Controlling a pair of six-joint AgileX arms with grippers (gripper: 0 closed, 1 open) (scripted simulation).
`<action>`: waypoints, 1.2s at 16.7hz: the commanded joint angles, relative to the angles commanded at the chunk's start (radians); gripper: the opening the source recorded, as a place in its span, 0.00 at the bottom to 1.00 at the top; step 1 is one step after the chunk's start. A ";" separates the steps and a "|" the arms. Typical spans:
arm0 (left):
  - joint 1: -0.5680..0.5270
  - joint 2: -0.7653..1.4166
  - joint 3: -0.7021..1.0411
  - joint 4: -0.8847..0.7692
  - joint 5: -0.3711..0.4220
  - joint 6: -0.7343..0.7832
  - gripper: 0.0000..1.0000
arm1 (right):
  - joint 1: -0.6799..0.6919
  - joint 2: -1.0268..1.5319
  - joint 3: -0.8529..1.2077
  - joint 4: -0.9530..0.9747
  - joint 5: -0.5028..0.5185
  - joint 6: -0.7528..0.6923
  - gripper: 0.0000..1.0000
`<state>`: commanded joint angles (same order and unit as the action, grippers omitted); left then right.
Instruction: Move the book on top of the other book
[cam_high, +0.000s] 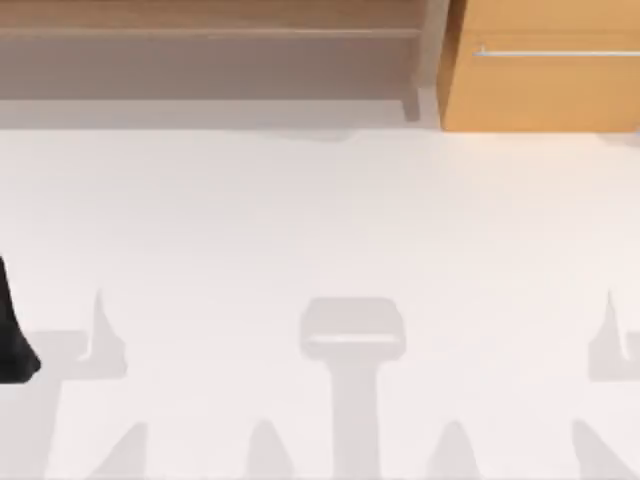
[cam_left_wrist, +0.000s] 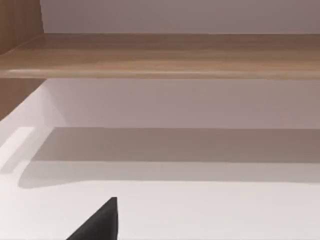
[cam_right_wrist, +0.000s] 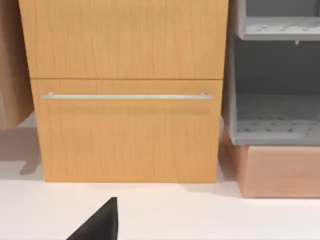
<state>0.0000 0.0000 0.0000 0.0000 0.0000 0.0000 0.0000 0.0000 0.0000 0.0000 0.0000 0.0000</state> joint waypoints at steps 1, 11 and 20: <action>0.000 0.000 0.000 0.000 0.000 0.000 1.00 | 0.000 0.000 0.000 0.000 0.000 0.000 1.00; 0.000 0.000 0.000 0.000 0.000 0.000 1.00 | -0.134 0.474 0.394 0.159 -0.126 -0.002 1.00; 0.000 0.000 0.000 0.000 0.000 0.000 1.00 | -0.357 1.488 1.057 0.423 -0.335 -0.005 1.00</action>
<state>0.0000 0.0000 0.0000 0.0000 0.0000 0.0000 -0.3569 1.4877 1.0573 0.4235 -0.3350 -0.0053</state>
